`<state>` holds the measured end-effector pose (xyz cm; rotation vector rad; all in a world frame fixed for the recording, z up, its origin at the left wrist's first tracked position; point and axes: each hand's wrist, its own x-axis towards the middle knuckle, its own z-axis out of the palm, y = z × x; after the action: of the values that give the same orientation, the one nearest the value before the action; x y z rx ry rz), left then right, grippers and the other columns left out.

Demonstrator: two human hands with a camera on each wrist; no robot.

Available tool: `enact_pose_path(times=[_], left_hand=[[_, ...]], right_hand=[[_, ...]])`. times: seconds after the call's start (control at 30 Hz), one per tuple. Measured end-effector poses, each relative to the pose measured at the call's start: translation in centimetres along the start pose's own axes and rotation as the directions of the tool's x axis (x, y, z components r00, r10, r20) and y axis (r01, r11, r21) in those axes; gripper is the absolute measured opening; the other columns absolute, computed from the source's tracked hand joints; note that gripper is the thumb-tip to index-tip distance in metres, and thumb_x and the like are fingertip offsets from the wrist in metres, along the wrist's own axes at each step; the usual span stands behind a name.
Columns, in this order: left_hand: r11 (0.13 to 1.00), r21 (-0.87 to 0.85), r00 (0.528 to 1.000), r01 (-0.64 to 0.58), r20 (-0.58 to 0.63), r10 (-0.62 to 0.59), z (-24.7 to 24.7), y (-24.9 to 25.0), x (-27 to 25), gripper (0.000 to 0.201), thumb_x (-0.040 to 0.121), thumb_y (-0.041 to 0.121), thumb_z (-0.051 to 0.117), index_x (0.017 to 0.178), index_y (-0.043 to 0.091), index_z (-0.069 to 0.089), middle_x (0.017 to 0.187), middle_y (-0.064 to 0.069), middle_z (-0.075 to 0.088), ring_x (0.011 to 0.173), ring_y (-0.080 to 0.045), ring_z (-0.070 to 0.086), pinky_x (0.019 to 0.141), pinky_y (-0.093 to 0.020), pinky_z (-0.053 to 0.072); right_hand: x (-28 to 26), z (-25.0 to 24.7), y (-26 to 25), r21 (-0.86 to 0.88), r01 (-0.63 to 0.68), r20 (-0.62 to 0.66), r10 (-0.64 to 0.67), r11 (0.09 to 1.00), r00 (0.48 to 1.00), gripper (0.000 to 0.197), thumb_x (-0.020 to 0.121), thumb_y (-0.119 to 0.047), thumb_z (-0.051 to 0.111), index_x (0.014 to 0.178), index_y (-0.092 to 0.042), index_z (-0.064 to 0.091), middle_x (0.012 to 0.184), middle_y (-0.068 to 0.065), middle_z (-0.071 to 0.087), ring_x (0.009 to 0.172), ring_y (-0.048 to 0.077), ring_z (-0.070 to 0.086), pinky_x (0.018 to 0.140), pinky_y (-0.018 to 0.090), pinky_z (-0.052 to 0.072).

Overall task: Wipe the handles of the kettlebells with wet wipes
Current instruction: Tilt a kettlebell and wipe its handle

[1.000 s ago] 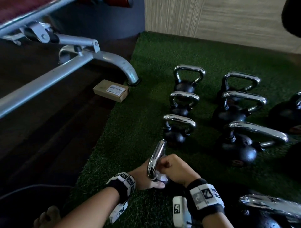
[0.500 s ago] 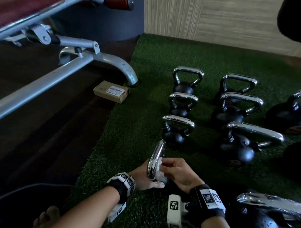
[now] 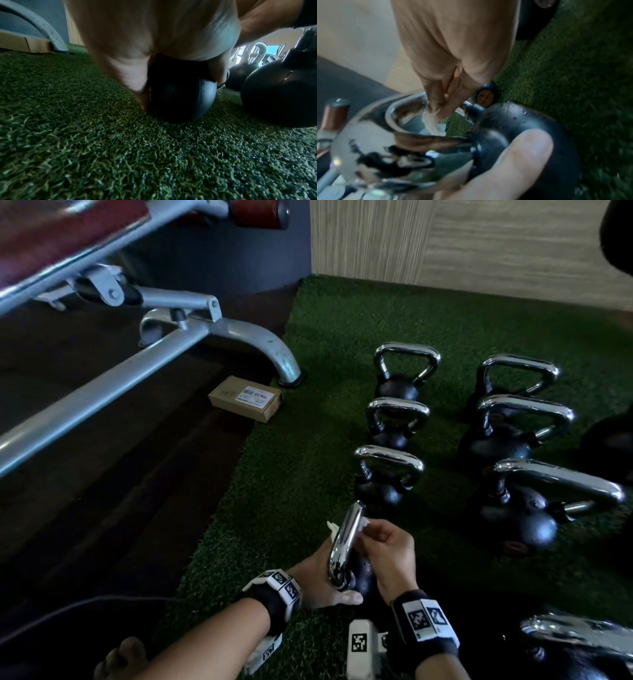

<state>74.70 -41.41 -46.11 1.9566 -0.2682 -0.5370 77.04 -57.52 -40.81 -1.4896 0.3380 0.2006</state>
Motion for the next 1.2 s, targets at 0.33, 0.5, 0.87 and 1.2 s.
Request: enact_pose_path(times=[0.33, 0.5, 0.87, 1.2], left_hand=[[0.996, 0.001, 0.995, 0.084, -0.048, -0.084, 0.6, -0.6, -0.2, 0.100, 0.071, 0.032, 0.092, 0.149, 0.022, 0.030, 0.136, -0.002, 0.063, 0.120, -0.006, 0.064, 0.102, -0.025, 0.053], [0.999, 0.012, 0.998, 0.034, -0.062, -0.033, 0.8, -0.3, -0.4, 0.102, 0.072, 0.027, 0.091, 0.151, 0.025, 0.027, 0.143, 0.000, 0.049, 0.109, -0.008, 0.069, 0.093, -0.033, 0.060], [0.948, 0.310, 0.996, -0.068, -0.025, 0.080, 0.8, 1.4, -1.7, 0.101, 0.079, 0.035, 0.087, 0.157, 0.025, 0.024, 0.152, 0.001, 0.032, 0.135, -0.015, 0.045, 0.116, -0.034, 0.040], [0.970, 0.234, 0.982, 0.062, 0.159, -0.101, -2.3, 3.3, -4.1, 0.128, 0.062, 0.035, 0.086, 0.162, 0.017, 0.010, 0.168, -0.001, 0.014, 0.154, -0.013, 0.016, 0.120, -0.018, 0.021]], right_hand=[[0.7, 0.1, -1.0, -0.285, 0.107, -0.226, -0.175, 0.953, 0.958, 0.013, 0.080, -0.020, 0.087, 0.075, -0.023, 0.076, 0.070, -0.008, 0.076, 0.068, 0.005, 0.074, 0.068, 0.026, 0.061], [0.5, 0.1, -1.6, -0.418, -0.034, -0.228, -0.069, 0.908, 0.971, 0.011, 0.083, -0.016, 0.082, 0.077, -0.021, 0.074, 0.078, -0.005, 0.073, 0.073, 0.005, 0.066, 0.055, 0.011, 0.043], [-0.3, -1.5, -2.3, -0.589, 0.018, -0.074, -0.077, 0.808, 0.994, 0.017, 0.081, -0.012, 0.079, 0.083, -0.026, 0.070, 0.078, -0.006, 0.070, 0.078, 0.013, 0.068, 0.076, 0.035, 0.060], [0.0, -3.6, -6.5, -0.661, 0.624, 0.586, -0.233, 0.417, 0.776, 0.057, 0.082, -0.001, 0.072, 0.128, -0.034, 0.071, 0.114, -0.006, 0.059, 0.103, 0.009, 0.060, 0.095, 0.018, 0.049]])
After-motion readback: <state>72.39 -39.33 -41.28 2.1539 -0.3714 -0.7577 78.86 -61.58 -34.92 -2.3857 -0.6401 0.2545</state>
